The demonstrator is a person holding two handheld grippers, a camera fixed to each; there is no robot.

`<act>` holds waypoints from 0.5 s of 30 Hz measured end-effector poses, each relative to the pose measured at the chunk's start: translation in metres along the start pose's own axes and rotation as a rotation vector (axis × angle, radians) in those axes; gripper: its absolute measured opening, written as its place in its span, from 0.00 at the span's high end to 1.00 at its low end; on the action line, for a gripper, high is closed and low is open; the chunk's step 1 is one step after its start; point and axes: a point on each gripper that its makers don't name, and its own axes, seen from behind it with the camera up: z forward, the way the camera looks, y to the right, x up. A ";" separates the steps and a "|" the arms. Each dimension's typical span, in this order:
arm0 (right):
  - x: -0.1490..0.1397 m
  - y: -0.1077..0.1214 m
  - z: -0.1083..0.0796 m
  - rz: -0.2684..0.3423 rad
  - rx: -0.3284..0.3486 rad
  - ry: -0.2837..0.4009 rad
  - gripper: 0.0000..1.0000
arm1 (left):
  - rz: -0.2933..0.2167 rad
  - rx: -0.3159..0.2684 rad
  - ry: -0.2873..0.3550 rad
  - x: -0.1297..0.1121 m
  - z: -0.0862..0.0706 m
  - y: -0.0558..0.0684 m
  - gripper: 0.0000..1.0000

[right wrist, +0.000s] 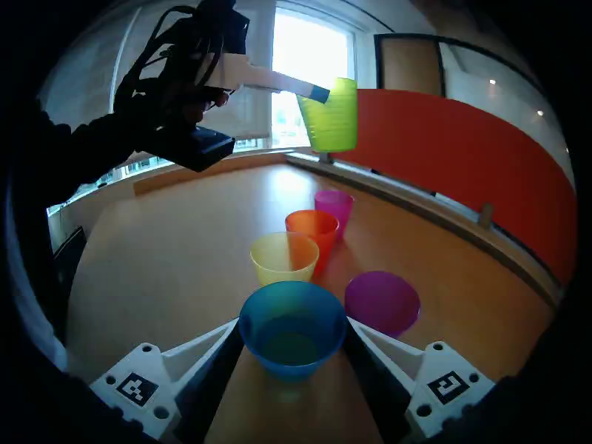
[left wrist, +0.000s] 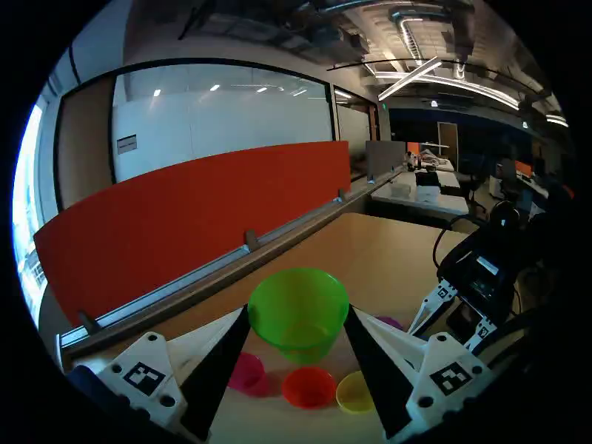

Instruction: Pour water

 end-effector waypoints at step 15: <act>0.026 0.001 -0.011 -0.006 -0.026 0.057 0.09 | -0.045 0.035 0.096 0.018 -0.024 -0.005 0.11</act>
